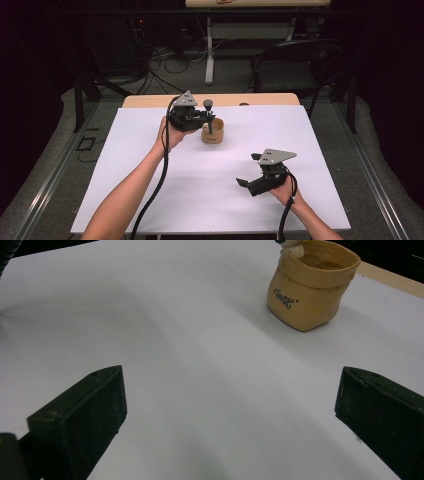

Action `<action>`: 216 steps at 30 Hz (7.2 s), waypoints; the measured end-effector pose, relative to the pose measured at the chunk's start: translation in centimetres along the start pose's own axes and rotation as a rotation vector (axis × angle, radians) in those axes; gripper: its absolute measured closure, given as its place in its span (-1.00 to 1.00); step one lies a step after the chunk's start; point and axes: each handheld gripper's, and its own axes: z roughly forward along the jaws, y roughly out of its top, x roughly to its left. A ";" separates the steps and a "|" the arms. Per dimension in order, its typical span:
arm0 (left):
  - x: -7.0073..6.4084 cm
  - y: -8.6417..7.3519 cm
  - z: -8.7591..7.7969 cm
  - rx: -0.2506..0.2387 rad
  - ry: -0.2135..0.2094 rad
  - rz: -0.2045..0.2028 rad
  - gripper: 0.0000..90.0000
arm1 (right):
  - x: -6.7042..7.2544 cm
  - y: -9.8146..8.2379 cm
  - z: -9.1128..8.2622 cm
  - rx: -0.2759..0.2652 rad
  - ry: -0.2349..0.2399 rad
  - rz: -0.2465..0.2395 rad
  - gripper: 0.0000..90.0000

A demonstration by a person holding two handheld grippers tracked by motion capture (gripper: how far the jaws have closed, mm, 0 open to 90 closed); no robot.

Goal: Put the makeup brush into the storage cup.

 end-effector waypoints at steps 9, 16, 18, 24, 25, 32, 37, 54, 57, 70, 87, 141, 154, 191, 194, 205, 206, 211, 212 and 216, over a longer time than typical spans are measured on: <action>0.3 0.4 0.9 0.002 0.011 0.003 0.71 | 0.0 0.0 0.0 0.002 0.001 0.002 -1.00; 0.5 0.8 1.6 0.000 0.024 0.003 0.71 | 0.0 0.0 0.0 0.004 0.003 0.003 -1.00; 0.6 0.9 1.8 -0.002 0.028 0.002 0.71 | 0.0 0.0 0.0 0.005 0.003 0.003 -1.00; 0.9 0.9 2.4 0.001 0.048 -0.001 0.71 | 0.0 0.0 0.1 0.008 0.005 0.000 -1.00; 1.0 0.8 2.5 0.004 0.052 -0.002 0.71 | 0.0 0.0 0.1 0.007 0.006 0.003 -1.00; 1.5 0.4 3.1 0.003 0.075 -0.015 0.71 | 0.0 -0.1 0.1 0.007 0.006 0.003 -1.00; 1.9 0.1 3.6 0.011 0.092 -0.022 0.71 | 0.0 -0.1 0.1 0.010 0.010 0.000 -1.00; 2.4 -0.6 4.7 0.040 0.102 -0.038 0.71 | 0.0 -0.1 0.1 0.012 0.015 0.001 -1.00; 2.4 -0.7 4.8 0.048 0.104 -0.042 0.70 | 0.0 -0.1 0.1 0.013 0.016 0.003 -1.00; 2.5 -1.1 5.0 0.063 0.109 -0.044 0.67 | 0.0 -0.1 0.0 0.015 0.016 0.002 -1.00; -0.1 -2.2 0.9 0.042 0.120 0.070 -1.00 | -0.2 0.0 -0.3 -0.012 0.010 0.002 -1.00; -4.2 -10.4 -10.0 -0.132 0.120 0.009 -1.00 | -0.5 0.4 -2.6 -0.107 -0.031 0.004 -1.00; -4.5 -13.1 -12.5 -0.148 0.139 -0.022 -1.00 | -0.1 0.6 -3.7 -0.135 -0.030 -0.007 -1.00; -6.0 -18.7 -16.7 -0.225 0.156 -0.135 -1.00 | 0.1 -3.2 -7.8 -0.169 -0.134 0.104 -1.00; -6.1 -18.7 -16.7 -0.221 0.157 -0.135 -1.00 | 0.3 -3.4 -7.8 -0.170 -0.133 0.100 -1.00; -6.1 -19.0 -16.9 -0.226 0.110 -0.112 -1.00 | 0.7 -3.3 -8.0 -0.215 -0.116 0.065 -1.00; -6.1 -19.0 -16.8 -0.223 0.112 -0.112 -1.00 | 0.7 -3.3 -7.9 -0.216 -0.116 0.069 -1.00; -6.0 -19.0 -16.5 -0.209 0.114 -0.118 -1.00 | 0.7 -3.3 -8.0 -0.214 -0.120 0.059 -1.00; -6.1 -19.0 -16.5 -0.209 0.126 -0.120 -1.00 | 0.7 -3.3 -8.0 -0.213 -0.121 0.059 -1.00; -6.1 -19.0 -16.3 -0.191 0.124 -0.120 -1.00 | 0.8 -3.3 -7.9 -0.209 -0.120 0.056 -1.00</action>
